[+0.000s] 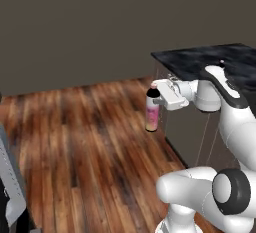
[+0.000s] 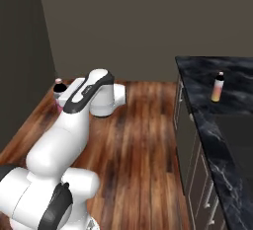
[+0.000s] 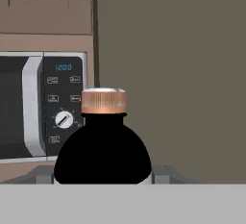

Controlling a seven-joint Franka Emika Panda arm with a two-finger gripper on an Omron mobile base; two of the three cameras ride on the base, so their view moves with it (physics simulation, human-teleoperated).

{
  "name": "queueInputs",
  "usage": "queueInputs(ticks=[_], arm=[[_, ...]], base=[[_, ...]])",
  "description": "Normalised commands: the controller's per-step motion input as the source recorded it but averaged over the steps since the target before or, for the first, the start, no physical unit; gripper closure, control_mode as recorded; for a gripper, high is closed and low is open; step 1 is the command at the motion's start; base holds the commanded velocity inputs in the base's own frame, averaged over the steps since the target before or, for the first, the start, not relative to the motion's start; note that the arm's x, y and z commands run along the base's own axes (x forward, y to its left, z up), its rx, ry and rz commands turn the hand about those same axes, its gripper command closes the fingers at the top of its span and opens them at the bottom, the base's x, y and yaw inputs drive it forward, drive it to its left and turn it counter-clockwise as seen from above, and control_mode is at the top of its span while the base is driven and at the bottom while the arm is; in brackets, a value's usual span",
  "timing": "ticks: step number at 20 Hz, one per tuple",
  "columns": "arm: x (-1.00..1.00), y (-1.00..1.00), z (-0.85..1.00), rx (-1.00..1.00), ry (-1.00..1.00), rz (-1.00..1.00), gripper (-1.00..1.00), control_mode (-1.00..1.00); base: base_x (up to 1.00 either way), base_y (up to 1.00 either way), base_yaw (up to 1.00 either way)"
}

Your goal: Place the large bottle from the dining counter next to the other large bottle outside the sink, and place the small bottle from the dining counter next to the other small bottle inside the sink.

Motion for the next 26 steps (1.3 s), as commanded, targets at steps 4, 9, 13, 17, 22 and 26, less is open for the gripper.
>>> queueInputs(ticks=[4, 9, 13, 17, 22, 26], arm=[[0.00, 0.00, 0.00, 0.00, 0.00, 0.00, 1.00, 1.00], [0.00, 0.00, 0.00, 0.00, 0.00, 0.00, 1.00, 1.00], [0.00, 0.00, 0.00, 0.00, 0.00, 0.00, 1.00, 1.00], [0.00, 0.00, 0.00, 0.00, 0.00, 0.00, 1.00, 1.00], [0.00, 0.00, 0.00, 0.00, 0.00, 0.00, 1.00, 1.00], [0.00, 0.00, 0.00, 0.00, 0.00, 0.00, 1.00, 1.00]], base=[[0.66, 0.24, -0.19], [0.50, 0.15, -0.24], [0.24, 0.01, -0.31], [0.13, 0.00, -0.37], [0.16, 0.01, -0.42], [0.19, 0.05, -0.47]])
